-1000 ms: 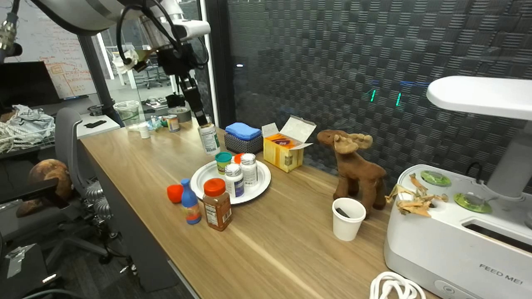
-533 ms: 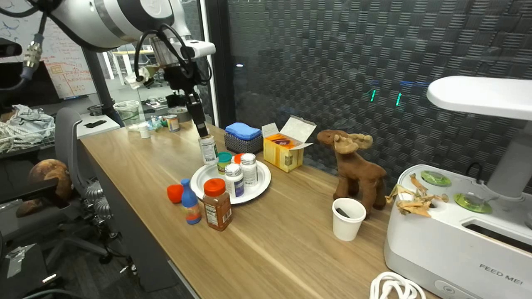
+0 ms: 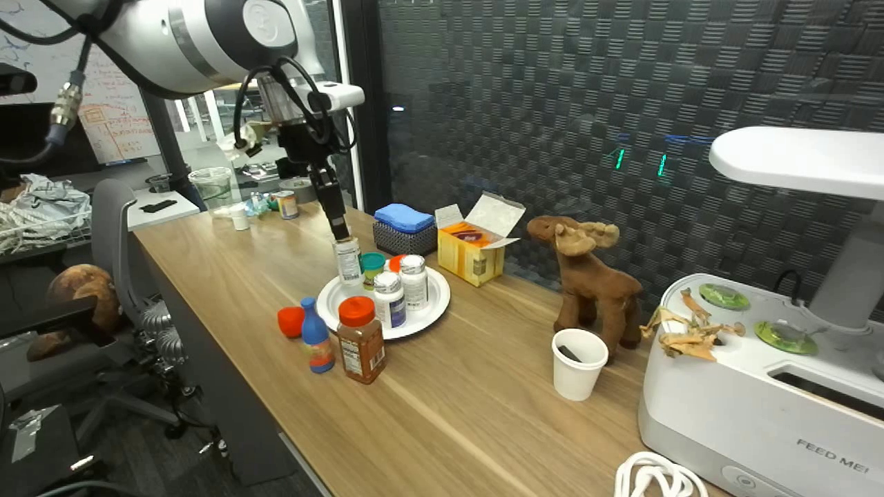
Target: Put the bottles on the tray
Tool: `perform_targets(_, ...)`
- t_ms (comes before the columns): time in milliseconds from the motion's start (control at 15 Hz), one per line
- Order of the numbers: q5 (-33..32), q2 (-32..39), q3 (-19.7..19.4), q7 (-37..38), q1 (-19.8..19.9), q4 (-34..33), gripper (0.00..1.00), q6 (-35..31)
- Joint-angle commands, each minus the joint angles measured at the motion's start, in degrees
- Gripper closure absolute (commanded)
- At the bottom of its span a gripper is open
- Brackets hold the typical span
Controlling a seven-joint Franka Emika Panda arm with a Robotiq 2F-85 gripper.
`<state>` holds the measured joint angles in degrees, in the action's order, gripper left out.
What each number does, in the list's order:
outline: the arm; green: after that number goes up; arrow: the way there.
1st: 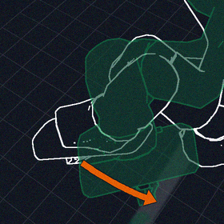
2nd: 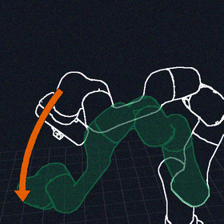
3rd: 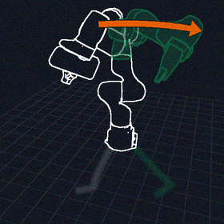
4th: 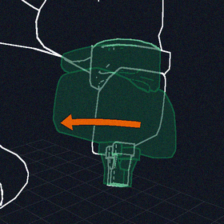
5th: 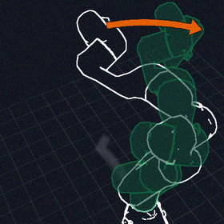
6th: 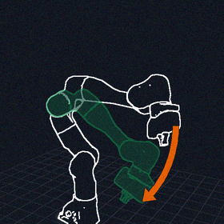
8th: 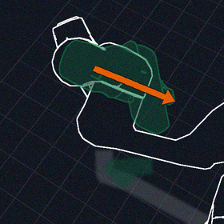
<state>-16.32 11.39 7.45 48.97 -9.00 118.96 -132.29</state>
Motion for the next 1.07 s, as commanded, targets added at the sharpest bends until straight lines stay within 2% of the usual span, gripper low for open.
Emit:
perform_targets(0, 0.3, 1.2, -1.8, -0.8, -0.7, -1.1, 0.88, -2.4)
perform_targets(533, 0.2, 4.2, -4.9, 0.0, -0.8, -1.8, 0.88, -7.0)
perform_targets(1000, 1.3, 5.8, -6.1, 0.0, -0.9, -2.1, 0.88, -9.1)
